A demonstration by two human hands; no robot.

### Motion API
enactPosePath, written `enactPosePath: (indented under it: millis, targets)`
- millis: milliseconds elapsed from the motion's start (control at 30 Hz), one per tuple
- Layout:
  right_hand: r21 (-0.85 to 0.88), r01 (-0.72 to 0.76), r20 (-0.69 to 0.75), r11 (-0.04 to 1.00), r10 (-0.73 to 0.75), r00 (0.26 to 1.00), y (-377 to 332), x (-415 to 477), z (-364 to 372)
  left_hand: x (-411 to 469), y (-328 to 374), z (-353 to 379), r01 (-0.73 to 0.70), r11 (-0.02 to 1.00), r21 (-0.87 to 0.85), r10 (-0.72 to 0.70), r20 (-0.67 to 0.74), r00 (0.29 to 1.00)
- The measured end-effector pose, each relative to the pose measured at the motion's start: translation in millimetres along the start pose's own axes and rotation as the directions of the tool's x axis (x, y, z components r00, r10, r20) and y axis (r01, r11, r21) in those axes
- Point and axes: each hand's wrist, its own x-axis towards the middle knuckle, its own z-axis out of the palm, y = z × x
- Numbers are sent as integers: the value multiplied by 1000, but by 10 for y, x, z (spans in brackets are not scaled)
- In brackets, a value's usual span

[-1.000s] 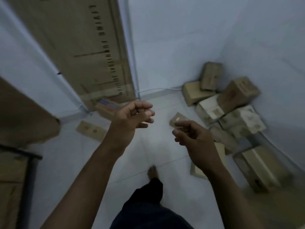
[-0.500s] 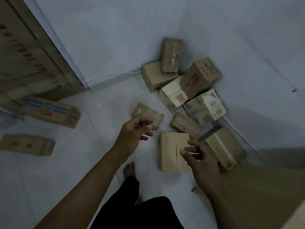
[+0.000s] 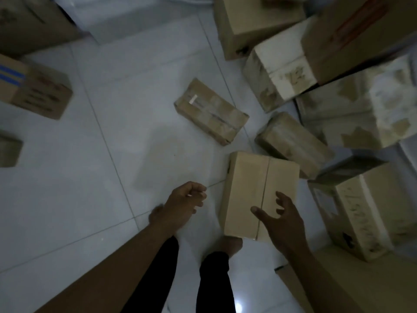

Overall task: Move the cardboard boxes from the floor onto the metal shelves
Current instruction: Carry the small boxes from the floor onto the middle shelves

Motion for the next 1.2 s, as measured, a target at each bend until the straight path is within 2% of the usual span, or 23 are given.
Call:
enactPosePath:
  millis: [100, 267, 367, 467, 633, 733, 800, 900, 967, 1067, 1133, 1200]
  targets:
    - [-12, -76, -2, 997, 76, 997, 388, 694, 126, 674, -341, 359, 72, 997, 12, -72, 24, 997]
    - [-131, -225, -146, 966, 206, 968, 960, 1427, 285, 1459, -606, 957, 149, 987, 51, -153, 69, 986]
    - [-44, -306, -175, 951, 294, 940, 1165, 1604, 337, 1677, -634, 1206, 221, 974, 44, -224, 81, 971]
    - [41, -303, -130, 952, 306, 943, 1215, 1625, 340, 1648, -625, 1293, 207, 977, 39, -210, 86, 974]
    - [195, -222, 69, 955, 212, 975, 961, 1448, 418, 1236, -401, 842, 27, 999, -20, -29, -86, 996]
    - [374, -218, 224, 901, 140, 964, 706, 1342, 585, 968, -275, 382, -168, 985, 43, 173, -203, 964]
    - [426, -264, 348, 865, 113, 931, 544, 1291, 750, 849, -224, 170, -299, 941, 159, 325, -172, 930]
    - [462, -330, 458, 823, 97, 884, 385, 1228, 990, 871, -245, 144, -371, 882, 292, 415, -105, 904]
    - [504, -345, 443, 792, 105, 890, 391, 1172, 1071, 942, -269, 257, -377, 849, 369, 442, -108, 890]
    - [586, -294, 348, 755, 93, 933, 551, 1052, 1026, 1041, -284, 419, -368, 833, 413, 439, -90, 894]
    - [629, -238, 281, 740, 68, 957, 661, 965, 968, 1073, -349, 506, -339, 714, 613, 481, -77, 874]
    - [611, -191, 233, 768, 55, 971, 722, 891, 929, 1086, -420, 581, -281, 574, 769, 521, -78, 850]
